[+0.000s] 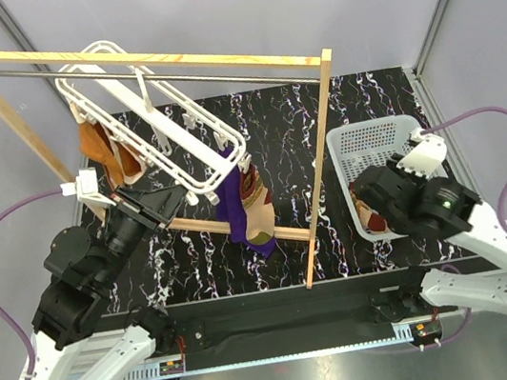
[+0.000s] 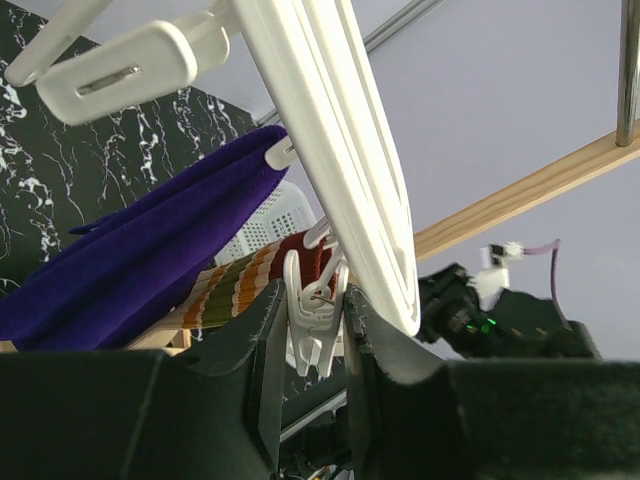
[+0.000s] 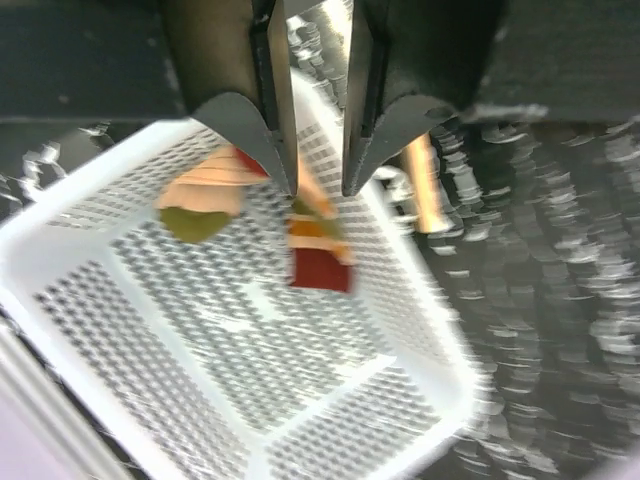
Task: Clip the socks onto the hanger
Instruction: Pick up the sock from the bin.
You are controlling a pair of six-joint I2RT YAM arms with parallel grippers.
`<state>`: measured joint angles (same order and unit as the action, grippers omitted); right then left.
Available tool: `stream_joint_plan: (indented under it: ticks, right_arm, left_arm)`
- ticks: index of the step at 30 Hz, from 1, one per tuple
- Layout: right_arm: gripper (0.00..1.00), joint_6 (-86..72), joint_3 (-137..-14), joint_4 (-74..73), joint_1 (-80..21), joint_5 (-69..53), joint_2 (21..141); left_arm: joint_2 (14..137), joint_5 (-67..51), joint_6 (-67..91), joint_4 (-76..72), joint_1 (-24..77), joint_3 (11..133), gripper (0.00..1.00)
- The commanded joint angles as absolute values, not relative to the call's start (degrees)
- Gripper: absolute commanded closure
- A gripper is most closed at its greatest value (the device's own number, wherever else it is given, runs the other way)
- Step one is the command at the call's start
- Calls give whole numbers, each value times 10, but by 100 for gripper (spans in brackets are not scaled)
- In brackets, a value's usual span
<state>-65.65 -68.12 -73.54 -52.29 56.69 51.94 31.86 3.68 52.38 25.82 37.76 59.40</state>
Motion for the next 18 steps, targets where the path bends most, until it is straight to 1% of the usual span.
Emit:
stream_joint_plan:
  ticks: [1, 2, 5, 6, 9, 10, 11, 13, 18]
  right_arm:
    - [69, -536, -643, -646, -423, 492, 537]
    - [67, -521, -623, -628, -407, 479, 534]
    - [59, -479, -598, -583, -343, 419, 530]
    - [55, -467, -590, -571, -322, 377, 533]
    - [36, -440, -553, -541, -248, 290, 539]
    - [26, -433, -530, -527, -233, 273, 544]
    - [23, -430, -520, -521, -204, 259, 548]
    - [20, -425, -494, -505, -190, 229, 555]
    - [22, -446, -463, -468, -185, 173, 567]
  left_arm:
    - [310, 32, 517, 264, 378, 597, 100]
    - [309, 33, 516, 272, 379, 599, 100]
    - [301, 41, 511, 281, 378, 600, 100]
    - [296, 42, 510, 282, 379, 600, 100]
    - [294, 43, 510, 280, 379, 600, 100]
    - [294, 40, 511, 280, 379, 600, 100]
    - [294, 40, 511, 276, 379, 599, 100]
    - [295, 34, 512, 273, 379, 599, 100]
    - [295, 29, 512, 272, 378, 599, 100]
